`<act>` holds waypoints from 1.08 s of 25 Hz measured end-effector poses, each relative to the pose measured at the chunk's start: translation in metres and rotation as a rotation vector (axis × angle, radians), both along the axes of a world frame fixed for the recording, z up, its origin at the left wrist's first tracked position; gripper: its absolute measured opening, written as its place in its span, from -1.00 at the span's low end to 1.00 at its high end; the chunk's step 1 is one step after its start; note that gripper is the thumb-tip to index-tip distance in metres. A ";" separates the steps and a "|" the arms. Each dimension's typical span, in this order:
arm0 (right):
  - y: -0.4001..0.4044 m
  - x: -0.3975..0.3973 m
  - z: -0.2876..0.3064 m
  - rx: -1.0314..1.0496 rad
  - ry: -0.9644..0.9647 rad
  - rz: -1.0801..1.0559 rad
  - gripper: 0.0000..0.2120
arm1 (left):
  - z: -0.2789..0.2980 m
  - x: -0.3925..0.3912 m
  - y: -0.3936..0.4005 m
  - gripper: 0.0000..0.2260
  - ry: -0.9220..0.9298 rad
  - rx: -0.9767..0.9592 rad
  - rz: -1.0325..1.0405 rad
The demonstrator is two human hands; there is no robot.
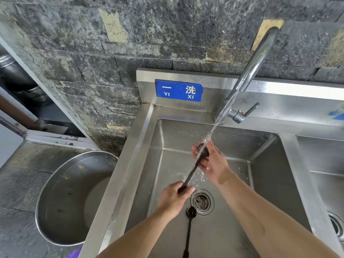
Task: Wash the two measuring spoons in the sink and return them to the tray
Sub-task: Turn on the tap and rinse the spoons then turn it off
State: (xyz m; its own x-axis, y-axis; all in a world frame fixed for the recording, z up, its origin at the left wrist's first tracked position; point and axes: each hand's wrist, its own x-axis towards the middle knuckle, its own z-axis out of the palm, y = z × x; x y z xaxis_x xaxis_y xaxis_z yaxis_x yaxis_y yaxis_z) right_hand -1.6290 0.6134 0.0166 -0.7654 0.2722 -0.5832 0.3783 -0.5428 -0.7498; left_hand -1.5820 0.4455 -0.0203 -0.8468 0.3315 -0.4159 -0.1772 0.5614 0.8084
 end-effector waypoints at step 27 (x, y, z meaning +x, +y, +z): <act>-0.031 0.033 -0.002 -0.165 -0.007 0.193 -0.62 | -0.010 0.038 -0.068 -0.68 -0.506 0.612 0.669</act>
